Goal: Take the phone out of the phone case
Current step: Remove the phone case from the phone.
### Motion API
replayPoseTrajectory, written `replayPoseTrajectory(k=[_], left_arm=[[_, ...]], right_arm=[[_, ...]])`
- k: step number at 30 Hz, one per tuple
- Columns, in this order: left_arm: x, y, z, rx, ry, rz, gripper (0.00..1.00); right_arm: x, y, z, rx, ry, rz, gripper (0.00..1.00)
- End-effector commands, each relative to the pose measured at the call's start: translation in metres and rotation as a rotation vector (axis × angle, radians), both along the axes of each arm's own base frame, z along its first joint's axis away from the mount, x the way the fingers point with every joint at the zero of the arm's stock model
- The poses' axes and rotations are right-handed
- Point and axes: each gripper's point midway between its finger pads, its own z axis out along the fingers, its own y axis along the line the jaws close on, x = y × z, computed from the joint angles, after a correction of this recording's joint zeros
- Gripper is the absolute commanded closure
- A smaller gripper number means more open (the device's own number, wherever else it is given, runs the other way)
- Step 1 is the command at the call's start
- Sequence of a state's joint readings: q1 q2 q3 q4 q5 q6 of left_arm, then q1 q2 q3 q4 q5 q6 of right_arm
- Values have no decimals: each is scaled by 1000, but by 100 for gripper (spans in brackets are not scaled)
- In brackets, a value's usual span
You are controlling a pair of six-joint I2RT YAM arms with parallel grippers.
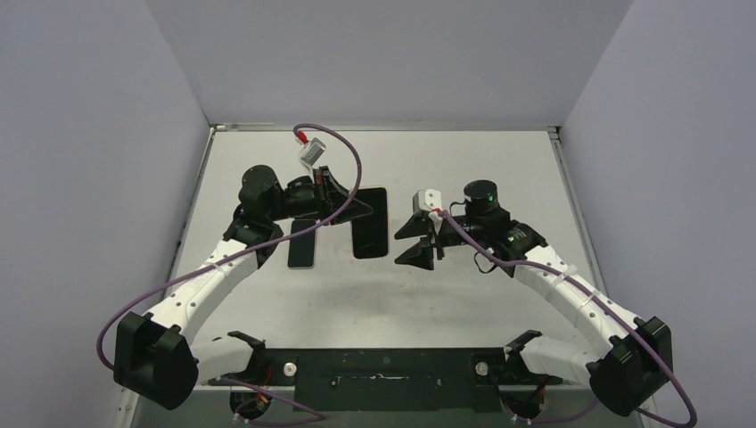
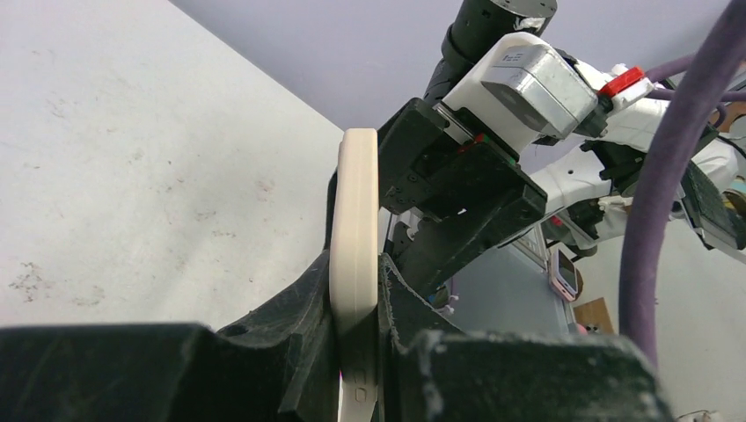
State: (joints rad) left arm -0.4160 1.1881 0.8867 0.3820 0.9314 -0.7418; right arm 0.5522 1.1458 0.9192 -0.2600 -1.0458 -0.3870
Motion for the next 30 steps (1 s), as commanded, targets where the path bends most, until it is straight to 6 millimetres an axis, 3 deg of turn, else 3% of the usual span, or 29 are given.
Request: replayPoseTrajectory(k=[1,4,11,26,30], left_arm=[[-3,4,38,-51,-181,12,100],[-6,4,40,-55,-193,2,100],[-13,2,43,-64,-212,-20,100],[-21,1,40,-45,-219,-43,100],[-21,1,41,-48,-206,-48,100]], right_arm=[[-18,11,35,152,52,65,44],[-19,16,41,178,57,76,43],[-16,28,34,151,76,93,44],[-11,33,31,135,80,105,61],[-13,31,25,115,74,115,73]])
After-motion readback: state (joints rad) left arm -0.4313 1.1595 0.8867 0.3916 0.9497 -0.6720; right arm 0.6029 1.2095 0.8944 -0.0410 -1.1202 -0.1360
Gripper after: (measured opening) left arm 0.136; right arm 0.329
